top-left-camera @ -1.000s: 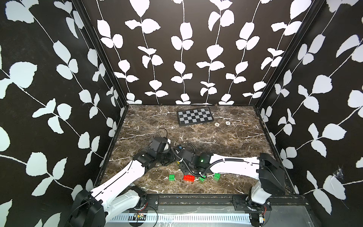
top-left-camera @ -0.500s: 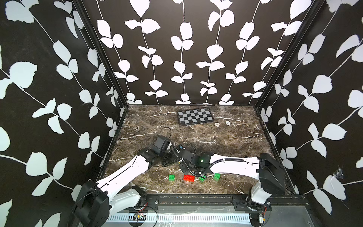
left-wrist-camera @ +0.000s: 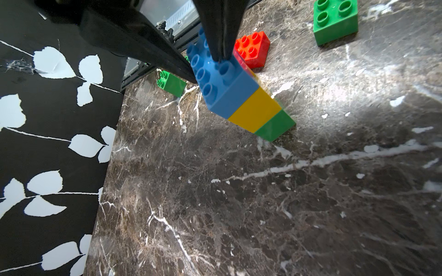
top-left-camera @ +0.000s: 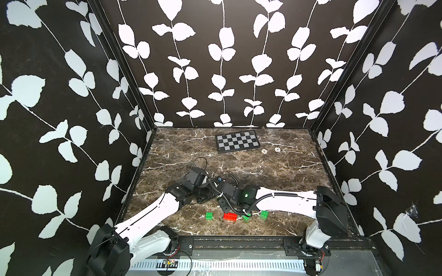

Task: Assemble the letter r with lego
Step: Assemble the lego brick with the lego brick, then adjust the lego brick at the center of the board.

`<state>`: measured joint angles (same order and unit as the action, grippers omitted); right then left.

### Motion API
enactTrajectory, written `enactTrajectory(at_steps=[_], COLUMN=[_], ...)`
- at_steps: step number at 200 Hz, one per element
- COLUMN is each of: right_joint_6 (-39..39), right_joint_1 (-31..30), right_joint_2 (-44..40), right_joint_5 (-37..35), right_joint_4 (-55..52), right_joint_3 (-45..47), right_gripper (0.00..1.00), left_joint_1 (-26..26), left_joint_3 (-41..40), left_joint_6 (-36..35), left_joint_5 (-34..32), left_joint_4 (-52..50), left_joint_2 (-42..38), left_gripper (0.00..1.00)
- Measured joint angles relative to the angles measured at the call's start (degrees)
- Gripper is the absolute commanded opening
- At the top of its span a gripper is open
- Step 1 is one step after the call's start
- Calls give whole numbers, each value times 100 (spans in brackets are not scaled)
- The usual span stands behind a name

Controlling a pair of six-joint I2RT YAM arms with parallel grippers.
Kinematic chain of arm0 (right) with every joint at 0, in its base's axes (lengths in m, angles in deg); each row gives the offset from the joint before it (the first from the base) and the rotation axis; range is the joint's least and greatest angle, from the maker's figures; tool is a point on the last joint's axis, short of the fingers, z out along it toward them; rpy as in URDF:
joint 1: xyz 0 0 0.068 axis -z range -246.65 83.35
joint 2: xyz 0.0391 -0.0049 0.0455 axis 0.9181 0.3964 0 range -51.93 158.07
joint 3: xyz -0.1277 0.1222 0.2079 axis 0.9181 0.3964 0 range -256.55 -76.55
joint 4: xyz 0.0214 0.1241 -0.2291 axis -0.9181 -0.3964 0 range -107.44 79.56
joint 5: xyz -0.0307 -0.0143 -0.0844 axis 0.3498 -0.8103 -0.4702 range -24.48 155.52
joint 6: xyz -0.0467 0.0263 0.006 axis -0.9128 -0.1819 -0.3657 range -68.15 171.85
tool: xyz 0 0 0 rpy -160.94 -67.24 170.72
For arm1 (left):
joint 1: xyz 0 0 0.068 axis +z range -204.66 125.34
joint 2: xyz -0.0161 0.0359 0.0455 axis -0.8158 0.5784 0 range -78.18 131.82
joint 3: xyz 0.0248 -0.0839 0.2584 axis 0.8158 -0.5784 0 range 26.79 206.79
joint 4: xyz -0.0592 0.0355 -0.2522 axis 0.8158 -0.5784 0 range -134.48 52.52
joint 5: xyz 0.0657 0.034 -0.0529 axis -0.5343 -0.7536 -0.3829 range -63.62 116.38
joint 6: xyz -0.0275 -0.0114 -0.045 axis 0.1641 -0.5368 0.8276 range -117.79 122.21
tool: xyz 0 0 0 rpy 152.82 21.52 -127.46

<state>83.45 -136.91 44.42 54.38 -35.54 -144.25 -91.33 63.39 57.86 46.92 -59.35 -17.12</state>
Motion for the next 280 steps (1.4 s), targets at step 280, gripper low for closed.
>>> enactTrajectory(at_steps=[280], right_joint_6=[275], right_joint_1=[428], right_joint_2=[-896], right_joint_5=[612], right_joint_4=[-140], right_joint_3=[437], right_gripper=[61], left_joint_1=[-7], left_joint_3=[903], left_joint_6=[-199], left_joint_5=[-476], left_joint_4=[-446], left_joint_2=[-184], left_gripper=[12])
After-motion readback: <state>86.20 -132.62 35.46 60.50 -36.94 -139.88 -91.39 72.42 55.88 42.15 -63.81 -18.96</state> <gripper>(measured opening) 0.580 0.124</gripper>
